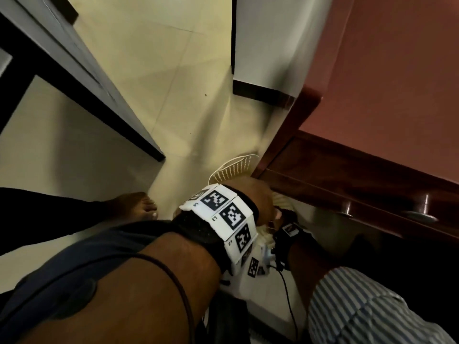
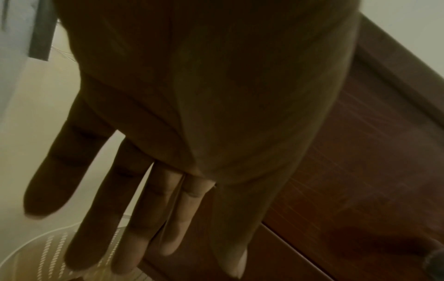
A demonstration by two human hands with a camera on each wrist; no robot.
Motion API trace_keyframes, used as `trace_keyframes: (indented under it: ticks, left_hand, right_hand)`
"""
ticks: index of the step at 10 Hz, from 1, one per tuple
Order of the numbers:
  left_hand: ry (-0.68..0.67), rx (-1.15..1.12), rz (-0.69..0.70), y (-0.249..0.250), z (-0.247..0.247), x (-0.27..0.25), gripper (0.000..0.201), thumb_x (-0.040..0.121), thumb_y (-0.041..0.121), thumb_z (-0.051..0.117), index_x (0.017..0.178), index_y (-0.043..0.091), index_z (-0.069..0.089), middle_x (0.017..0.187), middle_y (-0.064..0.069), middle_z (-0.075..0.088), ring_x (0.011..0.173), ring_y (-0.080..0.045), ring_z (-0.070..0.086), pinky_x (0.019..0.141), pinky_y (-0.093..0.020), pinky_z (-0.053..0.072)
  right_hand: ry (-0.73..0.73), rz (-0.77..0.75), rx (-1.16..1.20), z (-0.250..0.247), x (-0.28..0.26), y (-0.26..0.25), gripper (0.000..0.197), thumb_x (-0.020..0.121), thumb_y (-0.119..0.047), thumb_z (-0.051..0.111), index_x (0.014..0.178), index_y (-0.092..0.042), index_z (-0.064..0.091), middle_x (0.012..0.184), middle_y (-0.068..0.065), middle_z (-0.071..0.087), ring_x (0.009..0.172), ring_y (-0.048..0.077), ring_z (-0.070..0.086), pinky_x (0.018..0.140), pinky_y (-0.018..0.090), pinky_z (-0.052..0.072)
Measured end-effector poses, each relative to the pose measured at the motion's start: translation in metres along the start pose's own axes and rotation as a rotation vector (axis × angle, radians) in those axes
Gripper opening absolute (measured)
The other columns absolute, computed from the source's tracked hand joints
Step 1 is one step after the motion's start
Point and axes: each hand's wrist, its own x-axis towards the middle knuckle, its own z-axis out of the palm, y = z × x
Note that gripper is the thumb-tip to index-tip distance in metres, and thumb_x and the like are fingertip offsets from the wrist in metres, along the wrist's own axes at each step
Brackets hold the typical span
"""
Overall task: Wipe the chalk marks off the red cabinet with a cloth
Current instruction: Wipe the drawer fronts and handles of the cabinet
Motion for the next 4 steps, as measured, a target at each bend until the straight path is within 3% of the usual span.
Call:
trace_keyframes:
  ticks: [1, 2, 3, 4]
  left_hand:
    - [-0.031, -0.034, -0.010, -0.007, -0.003, 0.001, 0.046, 0.104, 0.050, 0.053, 0.131, 0.016, 0.066, 0.135, -0.005, 0.065, 0.125, -0.026, 0.061, 0.087, -0.032, 0.044]
    - [0.005, -0.046, 0.000, -0.007, -0.003, -0.002, 0.045, 0.103, 0.050, 0.054, 0.131, 0.017, 0.067, 0.132, -0.007, 0.067, 0.123, -0.026, 0.062, 0.083, -0.031, 0.042]
    - [-0.019, -0.033, 0.000, -0.007, -0.003, -0.002, 0.050, 0.104, 0.052, 0.052, 0.138, 0.017, 0.064, 0.140, -0.006, 0.064, 0.129, -0.027, 0.059, 0.090, -0.033, 0.044]
    - [-0.015, -0.022, -0.009, -0.005, -0.001, -0.002, 0.053, 0.106, 0.052, 0.049, 0.142, 0.016, 0.061, 0.145, -0.006, 0.061, 0.136, -0.027, 0.055, 0.108, -0.039, 0.044]
  right_hand:
    - [0.369, 0.018, -0.109, -0.020, -0.005, 0.027, 0.048, 0.100, -0.031, 0.046, 0.137, -0.001, 0.047, 0.139, 0.022, 0.050, 0.125, 0.037, 0.050, 0.094, 0.035, 0.045]
    - [0.437, 0.107, -0.320, -0.025, -0.001, 0.045, 0.075, 0.096, -0.044, 0.052, 0.151, -0.005, 0.019, 0.153, 0.024, 0.027, 0.140, 0.037, 0.030, 0.114, 0.044, 0.030]
    - [0.181, 0.193, -0.323, -0.016, -0.011, 0.034, 0.069, 0.102, -0.034, 0.045, 0.154, -0.003, 0.012, 0.160, 0.019, 0.018, 0.146, 0.031, 0.024, 0.108, 0.037, 0.038]
    - [0.127, 0.047, -0.460, -0.008, -0.024, 0.021, 0.056, 0.102, -0.030, 0.045, 0.151, -0.009, 0.026, 0.158, 0.016, 0.019, 0.146, 0.032, 0.021, 0.114, 0.042, 0.031]
